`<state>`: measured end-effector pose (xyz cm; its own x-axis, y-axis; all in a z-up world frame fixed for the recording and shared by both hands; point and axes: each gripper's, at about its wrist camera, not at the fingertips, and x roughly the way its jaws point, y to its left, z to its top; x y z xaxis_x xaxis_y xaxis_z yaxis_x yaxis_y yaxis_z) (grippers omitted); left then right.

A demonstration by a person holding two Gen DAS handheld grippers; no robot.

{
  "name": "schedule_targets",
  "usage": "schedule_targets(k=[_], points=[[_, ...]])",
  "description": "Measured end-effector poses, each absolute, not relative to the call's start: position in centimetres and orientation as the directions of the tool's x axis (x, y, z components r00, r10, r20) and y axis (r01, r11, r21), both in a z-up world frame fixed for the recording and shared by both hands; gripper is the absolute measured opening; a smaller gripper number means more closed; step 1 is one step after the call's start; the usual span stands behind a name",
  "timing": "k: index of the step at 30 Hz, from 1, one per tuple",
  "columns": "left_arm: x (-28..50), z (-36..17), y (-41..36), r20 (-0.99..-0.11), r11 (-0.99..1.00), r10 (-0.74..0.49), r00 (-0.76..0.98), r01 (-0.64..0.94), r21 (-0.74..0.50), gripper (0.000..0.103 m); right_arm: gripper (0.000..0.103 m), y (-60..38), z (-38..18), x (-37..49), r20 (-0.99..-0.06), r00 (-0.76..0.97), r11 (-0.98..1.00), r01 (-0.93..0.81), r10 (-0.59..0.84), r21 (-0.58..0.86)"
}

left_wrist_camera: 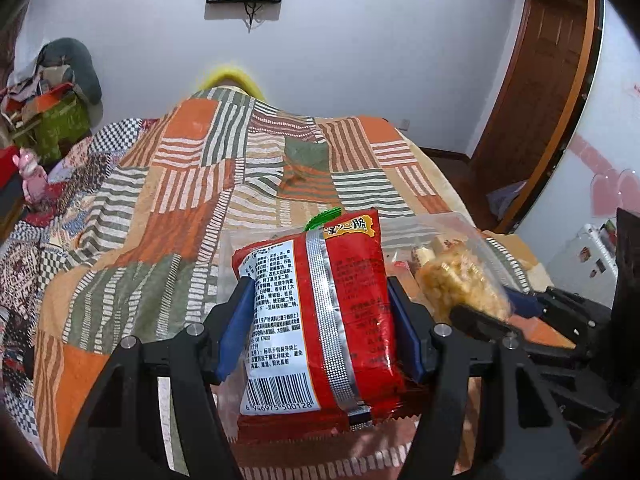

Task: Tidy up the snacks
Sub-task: 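Lower the biscuits and red chip bag into the box and open both tools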

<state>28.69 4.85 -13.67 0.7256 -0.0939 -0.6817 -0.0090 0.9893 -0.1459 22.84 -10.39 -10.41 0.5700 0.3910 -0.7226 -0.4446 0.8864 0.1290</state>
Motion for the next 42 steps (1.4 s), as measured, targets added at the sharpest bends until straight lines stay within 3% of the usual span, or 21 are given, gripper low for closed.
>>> schedule_targets(k=[6, 13, 29, 31, 42], points=[[29.1, -14.2, 4.9, -0.703, 0.992, -0.080, 0.707, -0.010, -0.124, 0.072, 0.042, -10.3, -11.1, 22.9, -0.747, 0.548, 0.890, -0.439, 0.377, 0.127], [28.0, -13.7, 5.4, -0.700, 0.983, -0.121, 0.704, -0.012, -0.182, 0.084, 0.046, -11.3, -9.9, 22.0, -0.736, 0.567, 0.891, -0.442, 0.371, 0.109], [22.9, -9.5, 6.4, -0.632, 0.983, -0.108, 0.768, -0.014, -0.184, 0.084, 0.051, -12.6, -5.6, 19.3, -0.669, 0.634, 0.892, -0.440, 0.388, 0.100], [22.1, -9.3, 6.4, -0.624, 0.986, -0.100, 0.775, -0.008, -0.168, 0.088, 0.055, -12.7, -4.8, 18.7, -0.654, 0.647, 0.892, -0.441, 0.392, 0.098], [22.2, -15.4, 6.4, -0.734, 0.996, -0.072, 0.675, 0.008, -0.090, 0.089, 0.057, -12.6, -4.8, 16.9, -0.644, 0.649, 0.884, -0.458, 0.405, 0.094]])
